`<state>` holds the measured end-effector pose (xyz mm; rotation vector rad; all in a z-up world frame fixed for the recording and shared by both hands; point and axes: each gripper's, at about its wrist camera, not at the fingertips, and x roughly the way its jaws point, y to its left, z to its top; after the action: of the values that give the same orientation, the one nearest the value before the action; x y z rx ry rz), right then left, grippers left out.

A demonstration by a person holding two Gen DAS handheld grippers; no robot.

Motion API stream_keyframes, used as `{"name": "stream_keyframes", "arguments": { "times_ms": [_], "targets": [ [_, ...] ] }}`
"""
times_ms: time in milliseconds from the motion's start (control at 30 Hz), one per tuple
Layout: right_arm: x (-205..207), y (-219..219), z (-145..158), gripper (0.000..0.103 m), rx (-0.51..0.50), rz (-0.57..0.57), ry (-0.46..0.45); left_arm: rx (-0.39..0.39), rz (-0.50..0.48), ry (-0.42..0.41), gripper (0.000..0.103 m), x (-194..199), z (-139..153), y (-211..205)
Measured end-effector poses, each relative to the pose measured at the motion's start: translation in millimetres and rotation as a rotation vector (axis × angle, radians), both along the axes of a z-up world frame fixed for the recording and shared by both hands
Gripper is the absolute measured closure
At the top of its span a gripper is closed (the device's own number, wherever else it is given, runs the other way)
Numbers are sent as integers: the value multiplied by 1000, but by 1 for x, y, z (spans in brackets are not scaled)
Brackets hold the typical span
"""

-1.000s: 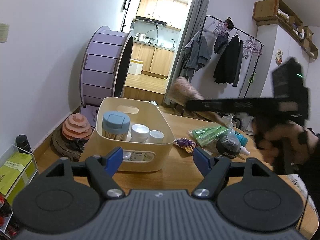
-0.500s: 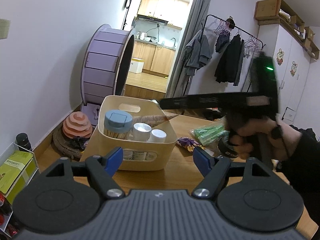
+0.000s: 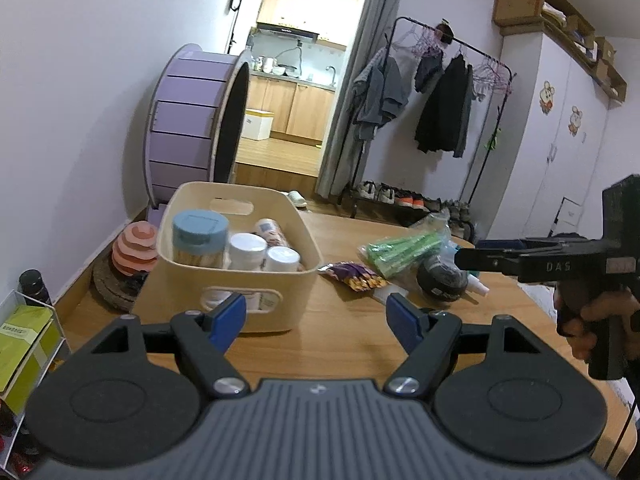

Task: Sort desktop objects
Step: 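Withdraw the open right gripper from the basket back over the table, then lower the left gripper onto the black sponge and close on it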

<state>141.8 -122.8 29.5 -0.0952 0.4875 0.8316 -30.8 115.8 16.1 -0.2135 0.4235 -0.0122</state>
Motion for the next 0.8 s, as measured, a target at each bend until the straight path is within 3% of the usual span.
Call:
{"name": "stream_keyframes", "arguments": {
  "times_ms": [200, 333, 533, 800],
  "targets": [
    [-4, -20, -10, 21, 24, -80, 24, 19, -42, 27, 27, 15, -8, -20],
    [-19, -37, -14, 8, 55, -115, 18, 34, -68, 36, 27, 24, -14, -35],
    [-27, -60, -22, 1, 63, -170, 30, 35, -116, 47, 27, 35, -20, -60],
    [-20, -90, -29, 0, 100, -276, 51, 88, -145, 78, 27, 61, -22, -91]
  ]
}}
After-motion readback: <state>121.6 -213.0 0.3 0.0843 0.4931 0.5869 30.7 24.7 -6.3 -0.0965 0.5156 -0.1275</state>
